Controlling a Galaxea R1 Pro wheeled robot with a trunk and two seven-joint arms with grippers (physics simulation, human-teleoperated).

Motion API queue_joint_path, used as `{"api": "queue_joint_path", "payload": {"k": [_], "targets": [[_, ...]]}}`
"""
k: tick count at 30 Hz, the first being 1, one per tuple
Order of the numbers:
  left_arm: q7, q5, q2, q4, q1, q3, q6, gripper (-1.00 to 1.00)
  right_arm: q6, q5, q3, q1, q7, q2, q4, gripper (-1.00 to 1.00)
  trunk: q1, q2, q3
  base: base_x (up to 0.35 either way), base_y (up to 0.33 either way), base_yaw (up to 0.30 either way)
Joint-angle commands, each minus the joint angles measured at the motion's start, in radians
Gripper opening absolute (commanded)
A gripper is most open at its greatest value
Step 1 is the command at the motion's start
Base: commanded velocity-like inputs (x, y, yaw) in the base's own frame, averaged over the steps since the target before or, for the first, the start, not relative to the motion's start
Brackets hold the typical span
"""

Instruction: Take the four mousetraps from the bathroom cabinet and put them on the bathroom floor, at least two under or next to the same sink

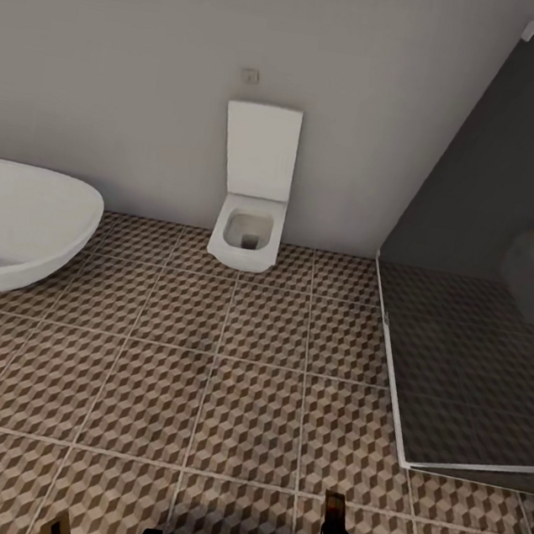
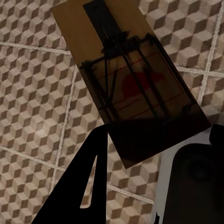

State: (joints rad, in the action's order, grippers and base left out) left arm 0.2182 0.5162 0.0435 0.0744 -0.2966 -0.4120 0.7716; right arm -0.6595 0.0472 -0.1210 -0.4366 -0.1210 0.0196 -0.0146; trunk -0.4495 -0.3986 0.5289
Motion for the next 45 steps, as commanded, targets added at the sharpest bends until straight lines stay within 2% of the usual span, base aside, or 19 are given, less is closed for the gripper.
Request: {"api": "queue_joint_path", "payload": {"k": [1, 45], "targets": [[0.008, -0.001, -0.001, 0.003, -0.001, -0.008, 0.003, -1.0, -0.003, 0.003, -0.006, -0.001, -0.003, 0.0, 0.001, -1.0, -0.001, -0.001, 0.0, 0.0, 0.0, 0.001], [0.008, -0.001, -0.001, 0.003, -0.001, -0.008, 0.003, -1.0, -0.003, 0.003, -0.006, -0.001, -0.003, 0.0, 0.001, -1.0, -0.001, -0.001, -0.071, 0.0, 0.0, 0.0]]}}
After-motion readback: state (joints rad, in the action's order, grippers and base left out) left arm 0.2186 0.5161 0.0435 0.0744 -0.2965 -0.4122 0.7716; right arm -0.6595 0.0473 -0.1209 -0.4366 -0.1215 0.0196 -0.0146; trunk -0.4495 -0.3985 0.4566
